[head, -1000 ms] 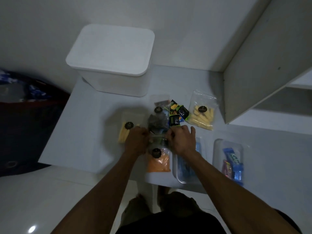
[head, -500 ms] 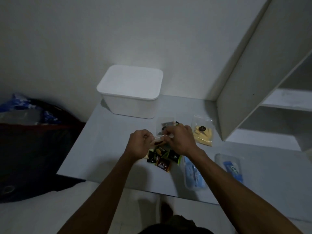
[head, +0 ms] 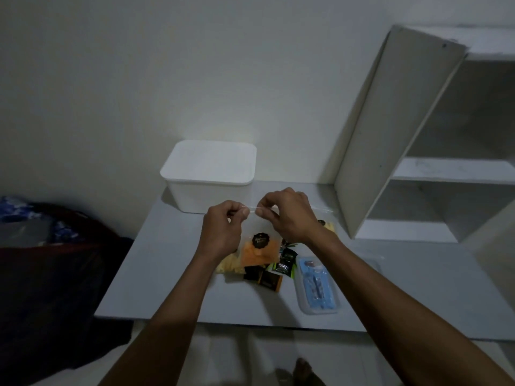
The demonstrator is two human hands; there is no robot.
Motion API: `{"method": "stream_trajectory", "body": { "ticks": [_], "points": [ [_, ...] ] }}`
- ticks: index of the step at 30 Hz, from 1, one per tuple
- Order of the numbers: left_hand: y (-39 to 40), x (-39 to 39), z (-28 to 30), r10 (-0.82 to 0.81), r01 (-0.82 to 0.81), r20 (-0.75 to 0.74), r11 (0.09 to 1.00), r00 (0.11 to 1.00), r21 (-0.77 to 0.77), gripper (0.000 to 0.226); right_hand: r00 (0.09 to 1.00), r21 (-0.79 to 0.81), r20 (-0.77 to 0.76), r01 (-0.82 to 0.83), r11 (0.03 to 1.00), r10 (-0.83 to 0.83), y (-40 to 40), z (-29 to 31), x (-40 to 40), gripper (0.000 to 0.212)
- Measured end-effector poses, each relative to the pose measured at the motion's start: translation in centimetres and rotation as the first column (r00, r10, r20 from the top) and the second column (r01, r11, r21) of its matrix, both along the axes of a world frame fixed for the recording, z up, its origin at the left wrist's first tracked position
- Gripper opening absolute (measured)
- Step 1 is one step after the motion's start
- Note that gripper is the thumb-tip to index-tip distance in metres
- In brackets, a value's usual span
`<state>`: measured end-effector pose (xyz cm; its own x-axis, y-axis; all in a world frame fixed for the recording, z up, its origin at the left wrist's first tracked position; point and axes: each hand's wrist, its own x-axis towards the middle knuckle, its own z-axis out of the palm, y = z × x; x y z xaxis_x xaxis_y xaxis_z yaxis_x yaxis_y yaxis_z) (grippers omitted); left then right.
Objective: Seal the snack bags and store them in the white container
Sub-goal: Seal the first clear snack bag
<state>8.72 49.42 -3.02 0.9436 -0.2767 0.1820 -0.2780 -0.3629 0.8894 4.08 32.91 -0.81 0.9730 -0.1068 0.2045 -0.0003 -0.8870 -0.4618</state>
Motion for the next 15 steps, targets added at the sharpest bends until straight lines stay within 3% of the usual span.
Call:
{"method": "stream_trajectory", "body": {
  "ticks": [10,15],
  "points": [
    [-0.4,0.9,3.5,-0.054,0.06,0.095,0.996,0.994,-0.059,0.011,0.995,-0.017,0.096,0.01,1.0,-0.009,0.7,4.0,0.3,0.013],
    [-0.3,1.3,4.4,-0.071,0.078,0.11,0.995,0.991,-0.056,0.012,0.997,0.075,0.079,0.01,0.997,-0.016,0.0,5.1,0.6,0.017]
  ]
}}
